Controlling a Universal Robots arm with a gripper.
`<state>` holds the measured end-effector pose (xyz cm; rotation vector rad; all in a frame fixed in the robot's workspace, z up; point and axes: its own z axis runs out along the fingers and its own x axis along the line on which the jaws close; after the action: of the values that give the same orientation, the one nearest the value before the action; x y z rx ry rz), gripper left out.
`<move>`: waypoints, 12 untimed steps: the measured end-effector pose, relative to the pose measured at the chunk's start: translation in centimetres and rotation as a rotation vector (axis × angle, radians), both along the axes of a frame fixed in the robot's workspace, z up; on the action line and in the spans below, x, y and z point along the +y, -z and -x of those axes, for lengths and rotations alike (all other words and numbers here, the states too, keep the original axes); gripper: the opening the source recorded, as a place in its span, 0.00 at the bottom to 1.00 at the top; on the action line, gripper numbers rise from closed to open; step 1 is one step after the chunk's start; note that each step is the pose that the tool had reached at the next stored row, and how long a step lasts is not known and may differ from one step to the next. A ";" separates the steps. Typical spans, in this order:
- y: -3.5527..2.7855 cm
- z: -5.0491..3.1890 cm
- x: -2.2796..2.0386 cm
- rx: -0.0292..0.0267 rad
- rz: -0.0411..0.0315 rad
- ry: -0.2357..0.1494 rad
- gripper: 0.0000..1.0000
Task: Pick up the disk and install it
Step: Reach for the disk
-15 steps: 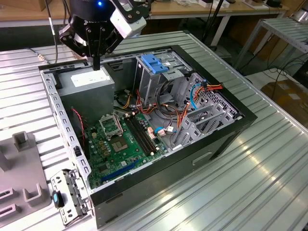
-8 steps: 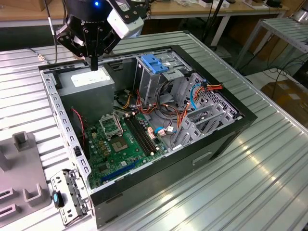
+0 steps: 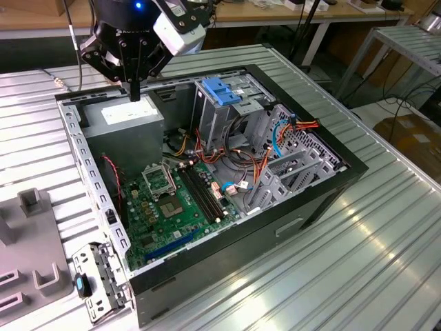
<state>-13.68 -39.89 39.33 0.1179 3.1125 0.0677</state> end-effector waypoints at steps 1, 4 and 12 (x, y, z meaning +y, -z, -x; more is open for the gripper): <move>0.00 0.00 0.00 0.0000 0.0000 0.000 0.11; 0.00 0.22 0.00 0.0000 0.0000 0.000 0.11; 0.03 0.79 0.00 0.0004 -0.0002 0.000 0.11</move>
<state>-14.46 -39.90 39.30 0.1180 3.1129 0.0680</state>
